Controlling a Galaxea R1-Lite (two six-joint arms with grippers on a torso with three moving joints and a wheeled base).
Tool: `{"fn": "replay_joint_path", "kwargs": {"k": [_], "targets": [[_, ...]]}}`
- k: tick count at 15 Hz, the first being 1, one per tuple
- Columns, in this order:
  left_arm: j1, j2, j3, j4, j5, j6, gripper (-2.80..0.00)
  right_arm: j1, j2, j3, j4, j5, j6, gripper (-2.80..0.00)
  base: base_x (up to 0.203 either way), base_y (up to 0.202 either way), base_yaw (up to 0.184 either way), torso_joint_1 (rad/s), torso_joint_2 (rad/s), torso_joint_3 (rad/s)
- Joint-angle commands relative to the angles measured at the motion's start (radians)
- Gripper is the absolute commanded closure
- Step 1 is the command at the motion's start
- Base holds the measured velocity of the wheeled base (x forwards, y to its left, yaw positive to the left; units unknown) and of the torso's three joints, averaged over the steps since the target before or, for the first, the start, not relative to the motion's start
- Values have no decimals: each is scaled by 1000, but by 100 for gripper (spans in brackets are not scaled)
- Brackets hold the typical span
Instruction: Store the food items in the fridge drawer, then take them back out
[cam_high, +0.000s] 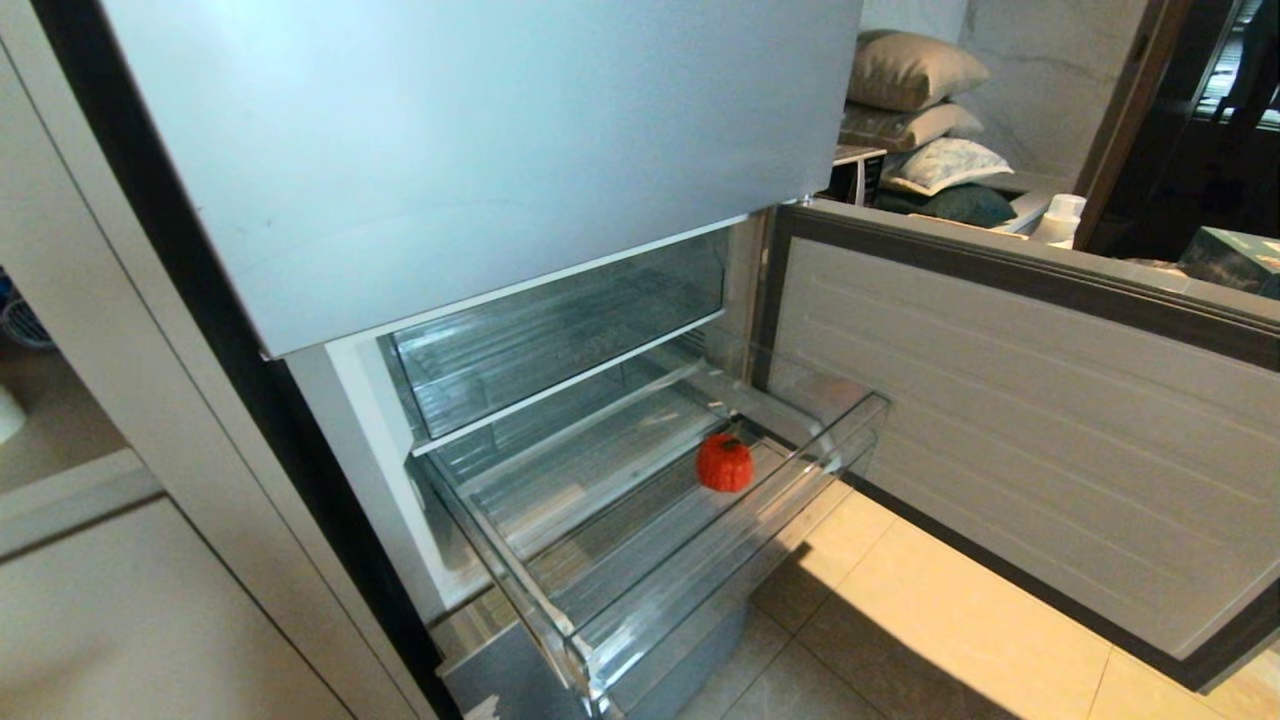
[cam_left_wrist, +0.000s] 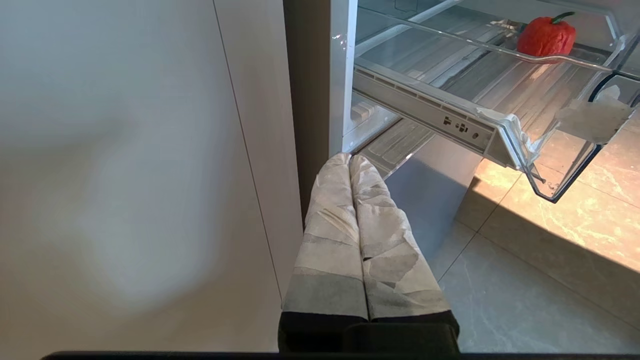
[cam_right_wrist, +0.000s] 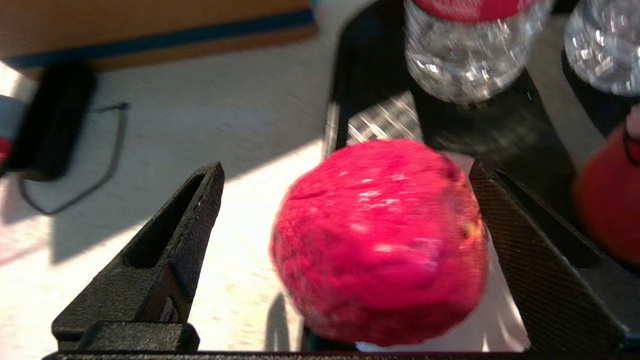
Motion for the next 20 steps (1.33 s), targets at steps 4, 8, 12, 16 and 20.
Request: {"fn": "replay_joint_path", "kwargs": {"k": [4, 8, 12, 16, 20], "targets": [[0, 0, 1, 0, 0, 0, 0, 0, 32, -9, -2, 4, -13, -280, 0, 0, 0, 0, 0, 0], [0, 0, 0, 0, 0, 0, 0, 0, 36, -9, -2, 4, -16, 0, 0, 0, 0, 0, 0, 0], [0, 0, 1, 0, 0, 1, 0, -2, 32, -6, -1, 7, -39, 0, 0, 0, 0, 0, 0, 0], [0, 0, 0, 0, 0, 0, 0, -6, -61, 36, 5, 8, -37, 0, 0, 0, 0, 0, 0, 0], [0, 0, 0, 0, 0, 0, 0, -10, -254, 179, 6, 4, -33, 0, 0, 0, 0, 0, 0, 0]]}}
